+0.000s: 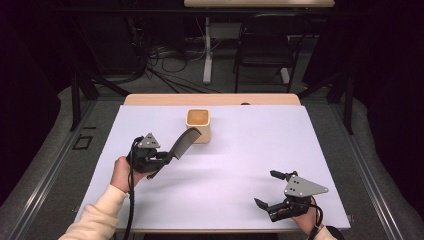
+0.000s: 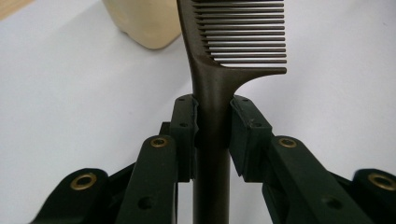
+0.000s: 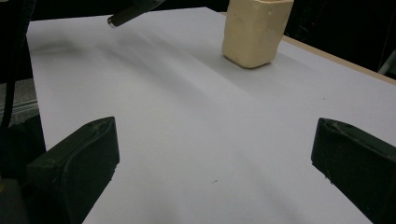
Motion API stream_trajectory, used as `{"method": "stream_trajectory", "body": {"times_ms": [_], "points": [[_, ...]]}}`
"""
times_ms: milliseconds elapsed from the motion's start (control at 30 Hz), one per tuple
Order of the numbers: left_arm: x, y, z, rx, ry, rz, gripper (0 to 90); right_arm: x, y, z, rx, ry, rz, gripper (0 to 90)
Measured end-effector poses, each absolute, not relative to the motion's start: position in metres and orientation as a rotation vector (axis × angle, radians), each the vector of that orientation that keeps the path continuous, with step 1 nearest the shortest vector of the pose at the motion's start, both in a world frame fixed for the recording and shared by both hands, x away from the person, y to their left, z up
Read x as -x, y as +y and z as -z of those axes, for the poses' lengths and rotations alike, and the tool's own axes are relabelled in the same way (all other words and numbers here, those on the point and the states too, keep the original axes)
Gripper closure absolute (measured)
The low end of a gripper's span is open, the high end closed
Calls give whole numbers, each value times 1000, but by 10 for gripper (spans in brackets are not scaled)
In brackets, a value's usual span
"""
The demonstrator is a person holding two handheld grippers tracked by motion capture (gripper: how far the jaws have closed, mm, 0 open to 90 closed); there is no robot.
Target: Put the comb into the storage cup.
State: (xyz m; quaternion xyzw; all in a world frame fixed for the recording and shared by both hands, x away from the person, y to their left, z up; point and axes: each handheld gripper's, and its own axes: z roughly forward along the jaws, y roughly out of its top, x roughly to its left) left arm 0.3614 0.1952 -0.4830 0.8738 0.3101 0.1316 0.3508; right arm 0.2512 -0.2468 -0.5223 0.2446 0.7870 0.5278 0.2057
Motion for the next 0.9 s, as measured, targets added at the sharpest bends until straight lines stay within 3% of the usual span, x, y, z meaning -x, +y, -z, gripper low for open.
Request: {"method": "stream_trajectory", "body": {"times_ms": [900], "points": [[-375,198,481,-2028,902,-510,722,-252,-247,522,-678,2189,-1470,6]]}}
